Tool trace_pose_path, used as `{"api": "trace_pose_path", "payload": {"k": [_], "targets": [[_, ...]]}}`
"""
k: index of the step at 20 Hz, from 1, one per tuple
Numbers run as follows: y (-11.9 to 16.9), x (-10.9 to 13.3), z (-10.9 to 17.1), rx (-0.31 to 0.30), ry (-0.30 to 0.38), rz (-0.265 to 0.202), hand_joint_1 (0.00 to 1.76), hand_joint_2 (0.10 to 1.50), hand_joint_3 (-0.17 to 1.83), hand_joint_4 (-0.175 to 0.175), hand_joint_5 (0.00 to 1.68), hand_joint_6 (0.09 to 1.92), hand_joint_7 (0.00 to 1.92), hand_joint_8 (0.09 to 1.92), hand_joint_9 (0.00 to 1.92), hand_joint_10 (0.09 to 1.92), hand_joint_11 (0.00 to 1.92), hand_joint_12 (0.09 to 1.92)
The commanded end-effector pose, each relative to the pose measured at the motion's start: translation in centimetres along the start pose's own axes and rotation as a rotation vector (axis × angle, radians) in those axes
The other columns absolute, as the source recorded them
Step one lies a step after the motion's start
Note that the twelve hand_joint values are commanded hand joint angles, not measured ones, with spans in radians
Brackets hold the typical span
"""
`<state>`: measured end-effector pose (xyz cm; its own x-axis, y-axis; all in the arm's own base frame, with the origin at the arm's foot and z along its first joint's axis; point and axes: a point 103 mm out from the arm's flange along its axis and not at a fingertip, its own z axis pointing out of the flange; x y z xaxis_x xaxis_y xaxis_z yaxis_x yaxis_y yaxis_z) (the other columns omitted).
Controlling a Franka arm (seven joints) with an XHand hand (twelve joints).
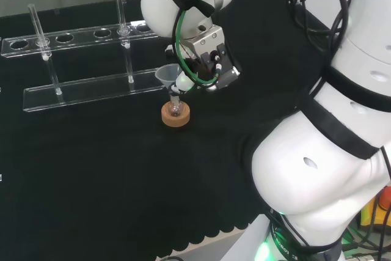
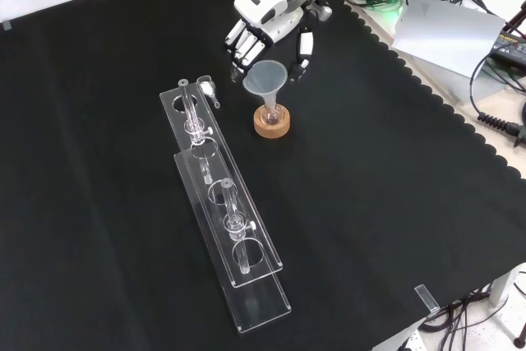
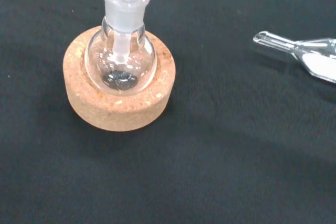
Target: Place the funnel on the round-bottom flask.
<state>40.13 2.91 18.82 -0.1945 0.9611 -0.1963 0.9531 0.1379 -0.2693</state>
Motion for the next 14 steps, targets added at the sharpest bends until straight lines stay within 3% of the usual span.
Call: {"api": "trace_pose_path", "payload": {"k": [1, 9, 14], "targets": [[-1.9, -0.2, -1.4, -0.072, -0.013, -0.011, 0.60, 0.64, 0.49, -0.079, 0.24, 0.09, 0.25, 0.77, 0.58, 0.68, 0.29, 1.35], [-4.5, -2.8, -3.6, -0.150, 0.035, 0.006, 0.54, 0.65, 0.45, -0.078, 0.25, 0.09, 0.28, 0.76, 0.59, 0.68, 0.29, 1.36], [-5.6, -5.1, -4.2, -0.147, 0.062, 0.047, 0.56, 0.66, 0.43, -0.075, 0.27, 0.09, 0.30, 0.75, 0.57, 0.67, 0.30, 1.36]]}}
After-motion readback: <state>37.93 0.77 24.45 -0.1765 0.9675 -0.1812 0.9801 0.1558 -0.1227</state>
